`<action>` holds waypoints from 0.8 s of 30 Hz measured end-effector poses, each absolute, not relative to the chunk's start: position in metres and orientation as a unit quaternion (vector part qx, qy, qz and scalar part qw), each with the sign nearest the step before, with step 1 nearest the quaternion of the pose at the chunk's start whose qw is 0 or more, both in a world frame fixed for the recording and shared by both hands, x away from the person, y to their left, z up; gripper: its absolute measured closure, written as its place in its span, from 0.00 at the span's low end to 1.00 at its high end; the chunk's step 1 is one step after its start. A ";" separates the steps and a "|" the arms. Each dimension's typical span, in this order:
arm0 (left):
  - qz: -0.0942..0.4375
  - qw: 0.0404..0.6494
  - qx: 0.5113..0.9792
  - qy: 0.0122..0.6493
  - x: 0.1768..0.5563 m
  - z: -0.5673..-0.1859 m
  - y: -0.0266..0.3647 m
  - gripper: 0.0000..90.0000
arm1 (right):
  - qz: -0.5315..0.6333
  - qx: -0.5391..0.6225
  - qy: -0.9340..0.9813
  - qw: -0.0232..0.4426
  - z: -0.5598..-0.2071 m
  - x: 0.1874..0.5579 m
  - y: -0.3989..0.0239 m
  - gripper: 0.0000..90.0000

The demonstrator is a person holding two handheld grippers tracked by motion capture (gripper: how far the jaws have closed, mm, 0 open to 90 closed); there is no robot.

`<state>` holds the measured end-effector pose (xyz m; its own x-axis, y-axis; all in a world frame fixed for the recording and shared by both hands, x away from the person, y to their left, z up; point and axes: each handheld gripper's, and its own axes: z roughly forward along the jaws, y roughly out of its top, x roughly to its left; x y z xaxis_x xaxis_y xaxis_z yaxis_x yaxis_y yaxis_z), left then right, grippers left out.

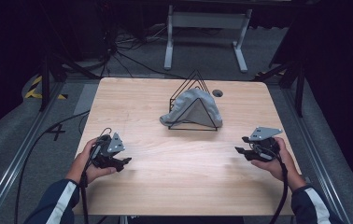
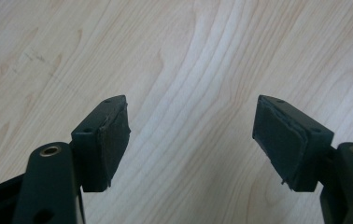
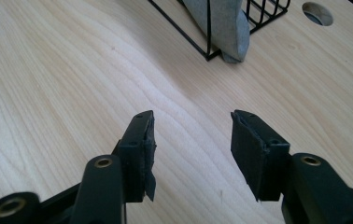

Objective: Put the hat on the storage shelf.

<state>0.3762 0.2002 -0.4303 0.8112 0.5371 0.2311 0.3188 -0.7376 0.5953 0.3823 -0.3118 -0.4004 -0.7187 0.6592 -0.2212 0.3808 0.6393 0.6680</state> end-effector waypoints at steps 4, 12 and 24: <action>0.196 0.266 0.913 0.238 0.369 -0.439 0.207 0.30 | 0.307 0.304 0.873 0.228 -0.408 0.374 -0.320 0.54; 0.193 0.267 0.910 0.251 0.356 -0.453 0.224 0.28 | 0.305 0.319 0.868 0.226 -0.423 0.358 -0.338 0.51; 0.146 0.324 0.892 0.278 0.329 -0.472 0.247 0.25 | 0.330 0.381 0.841 0.198 -0.452 0.332 -0.378 0.45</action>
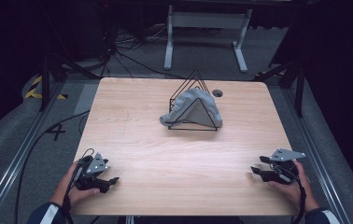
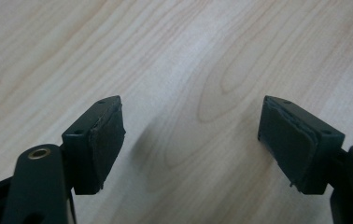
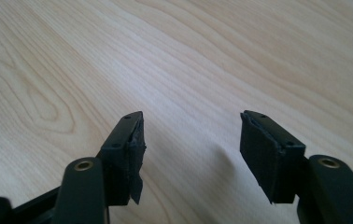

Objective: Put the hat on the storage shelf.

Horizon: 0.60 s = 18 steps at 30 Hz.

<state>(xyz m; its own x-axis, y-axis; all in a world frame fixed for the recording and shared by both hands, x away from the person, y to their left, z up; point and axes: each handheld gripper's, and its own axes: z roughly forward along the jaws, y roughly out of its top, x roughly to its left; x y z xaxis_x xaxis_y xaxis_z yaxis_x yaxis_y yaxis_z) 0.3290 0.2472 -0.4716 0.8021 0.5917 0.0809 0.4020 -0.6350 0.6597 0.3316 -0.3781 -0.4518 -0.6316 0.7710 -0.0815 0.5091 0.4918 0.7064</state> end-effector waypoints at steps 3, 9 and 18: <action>0.131 0.345 0.882 0.293 0.328 -0.476 0.253 0.25 | 0.338 0.393 0.833 0.195 -0.459 0.325 -0.386 0.41; 0.135 0.367 0.867 0.309 0.327 -0.483 0.258 0.20 | 0.360 0.411 0.813 0.202 -0.467 0.316 -0.396 0.34; 0.132 0.368 0.860 0.327 0.325 -0.483 0.257 0.18 | 0.359 0.420 0.808 0.204 -0.467 0.316 -0.397 0.31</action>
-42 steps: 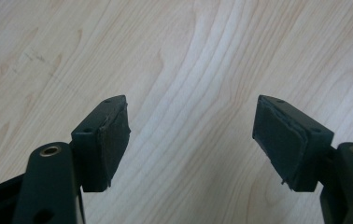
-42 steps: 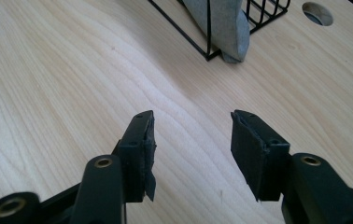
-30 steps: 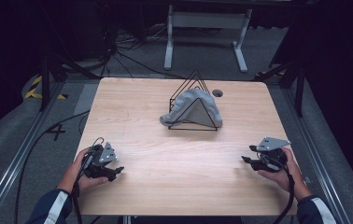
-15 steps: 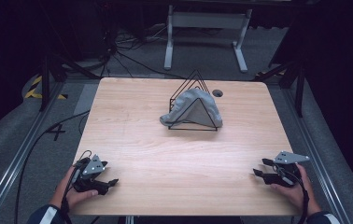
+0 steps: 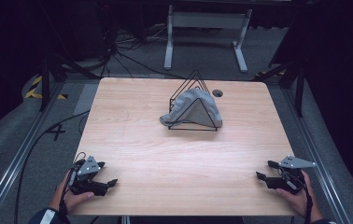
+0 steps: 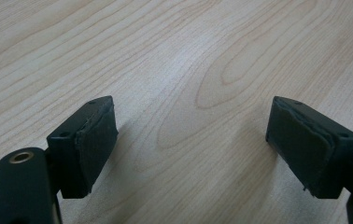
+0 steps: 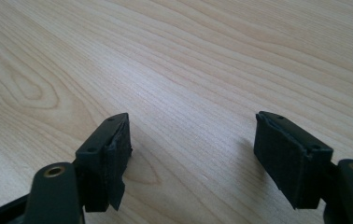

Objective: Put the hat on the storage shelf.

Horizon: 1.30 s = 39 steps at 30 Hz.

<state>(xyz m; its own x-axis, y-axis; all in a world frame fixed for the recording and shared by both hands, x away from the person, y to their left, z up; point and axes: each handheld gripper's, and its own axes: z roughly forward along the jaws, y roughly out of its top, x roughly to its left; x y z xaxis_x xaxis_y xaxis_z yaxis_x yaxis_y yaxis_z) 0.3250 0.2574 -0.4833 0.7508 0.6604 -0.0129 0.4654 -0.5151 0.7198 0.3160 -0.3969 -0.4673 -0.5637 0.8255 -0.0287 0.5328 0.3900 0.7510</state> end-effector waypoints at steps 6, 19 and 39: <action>0.134 0.363 0.864 0.324 0.326 -0.483 0.258 0.17 | 0.356 0.424 0.807 0.205 -0.467 0.316 -0.397 0.29; 0.131 0.362 0.862 0.331 0.327 -0.483 0.257 0.16 | 0.356 0.431 0.803 0.208 -0.467 0.316 -0.397 0.28; 0.137 0.363 0.858 0.336 0.328 -0.483 0.256 0.16 | 0.356 0.431 0.803 0.208 -0.467 0.316 -0.397 0.28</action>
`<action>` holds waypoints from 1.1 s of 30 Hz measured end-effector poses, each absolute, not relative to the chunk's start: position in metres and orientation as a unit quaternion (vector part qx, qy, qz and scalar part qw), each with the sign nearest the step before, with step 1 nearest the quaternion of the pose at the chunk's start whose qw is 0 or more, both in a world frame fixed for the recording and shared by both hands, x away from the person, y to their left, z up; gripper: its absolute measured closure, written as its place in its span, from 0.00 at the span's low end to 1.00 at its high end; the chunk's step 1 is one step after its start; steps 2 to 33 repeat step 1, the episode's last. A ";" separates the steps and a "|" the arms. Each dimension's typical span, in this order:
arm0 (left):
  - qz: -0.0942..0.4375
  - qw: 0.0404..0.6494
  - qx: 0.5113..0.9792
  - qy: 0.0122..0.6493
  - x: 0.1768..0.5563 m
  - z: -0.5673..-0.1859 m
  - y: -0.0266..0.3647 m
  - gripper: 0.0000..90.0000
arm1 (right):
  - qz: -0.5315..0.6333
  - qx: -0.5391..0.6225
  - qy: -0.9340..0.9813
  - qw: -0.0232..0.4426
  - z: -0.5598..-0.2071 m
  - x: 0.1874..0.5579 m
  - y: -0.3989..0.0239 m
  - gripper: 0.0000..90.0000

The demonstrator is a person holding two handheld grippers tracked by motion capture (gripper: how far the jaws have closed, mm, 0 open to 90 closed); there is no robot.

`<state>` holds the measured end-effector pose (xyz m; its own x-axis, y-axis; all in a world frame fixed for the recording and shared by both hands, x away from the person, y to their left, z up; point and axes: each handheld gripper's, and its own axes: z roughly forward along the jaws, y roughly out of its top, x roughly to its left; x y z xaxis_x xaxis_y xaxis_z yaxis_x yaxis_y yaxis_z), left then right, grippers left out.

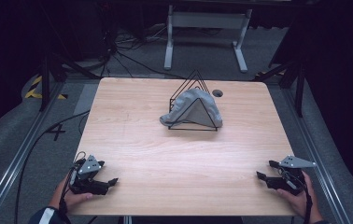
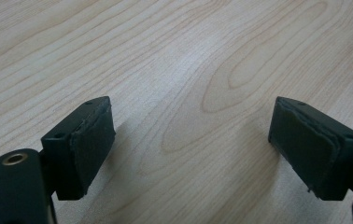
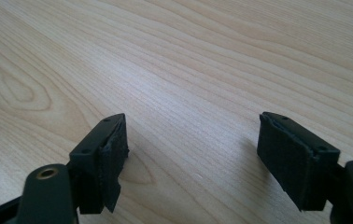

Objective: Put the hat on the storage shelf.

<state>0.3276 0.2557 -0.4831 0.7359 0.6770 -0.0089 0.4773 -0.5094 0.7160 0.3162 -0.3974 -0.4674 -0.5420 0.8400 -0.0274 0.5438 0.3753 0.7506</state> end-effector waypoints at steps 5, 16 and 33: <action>0.140 0.363 0.859 0.334 0.328 -0.483 0.256 0.16 | 0.356 0.431 0.803 0.208 -0.467 0.316 -0.397 0.28; 0.140 0.363 0.859 0.334 0.328 -0.483 0.256 0.16 | 0.356 0.431 0.803 0.208 -0.467 0.316 -0.397 0.28; 0.140 0.363 0.859 0.334 0.328 -0.483 0.256 0.16 | 0.356 0.431 0.803 0.208 -0.467 0.316 -0.397 0.28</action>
